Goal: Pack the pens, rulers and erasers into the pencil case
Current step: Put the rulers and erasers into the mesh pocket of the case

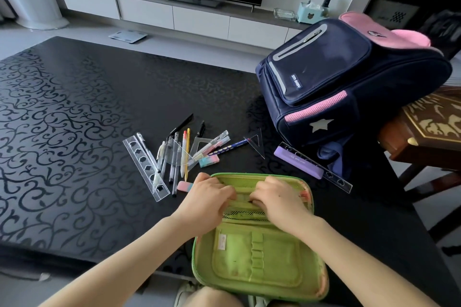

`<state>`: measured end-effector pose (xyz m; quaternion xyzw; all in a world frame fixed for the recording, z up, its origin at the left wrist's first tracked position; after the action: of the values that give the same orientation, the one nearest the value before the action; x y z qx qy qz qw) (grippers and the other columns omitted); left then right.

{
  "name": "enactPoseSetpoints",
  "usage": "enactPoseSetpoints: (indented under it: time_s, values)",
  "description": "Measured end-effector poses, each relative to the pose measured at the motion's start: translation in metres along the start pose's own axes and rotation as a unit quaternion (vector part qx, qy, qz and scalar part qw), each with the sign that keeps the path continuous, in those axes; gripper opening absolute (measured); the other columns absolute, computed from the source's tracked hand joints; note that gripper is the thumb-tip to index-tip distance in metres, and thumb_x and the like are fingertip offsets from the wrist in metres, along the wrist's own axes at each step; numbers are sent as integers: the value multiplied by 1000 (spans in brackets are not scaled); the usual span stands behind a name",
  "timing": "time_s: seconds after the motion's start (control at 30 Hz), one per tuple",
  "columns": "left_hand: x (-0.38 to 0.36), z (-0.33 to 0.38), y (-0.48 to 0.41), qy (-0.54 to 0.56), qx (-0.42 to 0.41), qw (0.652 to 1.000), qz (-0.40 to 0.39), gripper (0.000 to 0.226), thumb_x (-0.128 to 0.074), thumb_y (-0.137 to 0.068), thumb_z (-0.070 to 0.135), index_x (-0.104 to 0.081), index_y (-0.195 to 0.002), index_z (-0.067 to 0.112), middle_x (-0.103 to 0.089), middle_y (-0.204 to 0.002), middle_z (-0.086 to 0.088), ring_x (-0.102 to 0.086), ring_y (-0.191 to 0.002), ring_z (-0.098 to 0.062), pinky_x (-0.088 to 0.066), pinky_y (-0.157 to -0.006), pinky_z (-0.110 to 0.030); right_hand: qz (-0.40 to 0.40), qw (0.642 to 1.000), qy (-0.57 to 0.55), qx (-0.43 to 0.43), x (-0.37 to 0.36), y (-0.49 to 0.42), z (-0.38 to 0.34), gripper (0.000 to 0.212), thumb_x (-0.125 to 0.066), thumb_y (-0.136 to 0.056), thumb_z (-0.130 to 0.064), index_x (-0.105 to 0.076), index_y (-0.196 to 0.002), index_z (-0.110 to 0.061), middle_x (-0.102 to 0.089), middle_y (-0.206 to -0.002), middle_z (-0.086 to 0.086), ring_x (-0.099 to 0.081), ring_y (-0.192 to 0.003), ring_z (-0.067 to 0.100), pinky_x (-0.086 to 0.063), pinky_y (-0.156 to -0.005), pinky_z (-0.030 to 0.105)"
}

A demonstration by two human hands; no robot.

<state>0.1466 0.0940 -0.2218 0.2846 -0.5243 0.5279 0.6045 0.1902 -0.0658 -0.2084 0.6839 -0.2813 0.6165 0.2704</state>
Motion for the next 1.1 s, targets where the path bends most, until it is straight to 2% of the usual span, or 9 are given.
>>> enactPoseSetpoints:
  time_s: [0.1,0.17,0.27,0.4,0.5,0.6,0.7,0.87,1.1]
  values:
    - [2,-3,0,-1,-8,1000,24,16,-68,-73,18,-61,-84,26,-65,-75,13,-60,-75,-14,-31,-81,-28,-75,989,-126,-25,7,-1,2,34,-46,-92,-5,-64,-115,-21,-64,-110,-6,-53,-104,15,-45,-86,30]
    - [2,-2,0,-21,-7,999,32,10,-66,-76,30,-62,-85,30,-63,-77,14,-59,-75,-14,-34,-82,-30,10,980,-183,-82,21,0,20,30,-47,-92,-9,-67,-111,-20,-67,-111,-6,-58,-105,13,-46,-89,29]
    - [0,3,-2,-32,-9,999,24,10,-69,-76,39,-66,-83,31,-63,-78,13,-59,-76,-15,-44,-79,-34,174,957,-66,-221,37,3,76,23,-52,-91,-17,-63,-110,-11,-66,-104,5,-58,-102,26,-45,-82,36]
    - [-4,9,-4,-20,-7,1000,3,12,-67,-78,38,-60,-72,29,-60,-71,15,-58,-72,-11,-30,-79,-25,-10,953,77,-294,15,-2,126,40,-58,-87,-34,-52,-120,-12,-58,-118,8,-53,-111,30,-42,-89,38]
    - [-3,10,-5,7,4,1000,-15,13,-56,-83,30,-58,-72,22,-62,-67,11,-60,-67,-14,-35,-72,-24,24,961,57,-271,9,0,130,33,-57,-89,-28,-55,-118,-12,-59,-116,9,-53,-108,30,-41,-89,38]
    - [1,8,-7,52,32,998,-22,17,-48,-93,21,-58,-82,12,-64,-67,-3,-58,-63,-24,-34,-62,-27,125,951,-94,-268,21,16,116,32,-59,-88,-19,-58,-119,-10,-62,-111,8,-57,-100,28,-42,-82,34]
    - [3,0,-17,18,37,999,-17,5,-56,-88,12,-60,-87,12,-65,-66,-4,-60,-61,-27,-44,-55,-31,127,943,-224,-209,34,28,89,34,-61,-86,-16,-59,-120,-14,-63,-108,0,-59,-97,16,-46,-85,30]
    - [5,5,-37,-186,-27,978,-88,33,-86,-37,11,-61,-54,22,-53,-57,4,-53,-48,-16,-45,-49,-25,103,988,-78,-80,25,32,50,34,-66,-82,-13,-64,-115,-17,-63,-102,-3,-55,-94,21,-45,-85,35]
    - [1,3,-46,-272,-97,947,-143,24,-85,-45,16,-64,-57,20,-59,-62,2,-58,-61,-18,-47,-56,-25,68,994,-59,-64,-4,48,46,29,-57,-86,-15,-62,-115,-20,-60,-102,-3,-51,-101,23,-41,-82,34]
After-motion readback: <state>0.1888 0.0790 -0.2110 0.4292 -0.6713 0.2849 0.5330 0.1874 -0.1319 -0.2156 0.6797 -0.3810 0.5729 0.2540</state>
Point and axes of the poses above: each hand's wrist, its own y-axis away from the middle knuckle, its own x-axis out of the back of the hand, z = x × y, the point moved 3 cm from there along -y, towards the middle knuckle
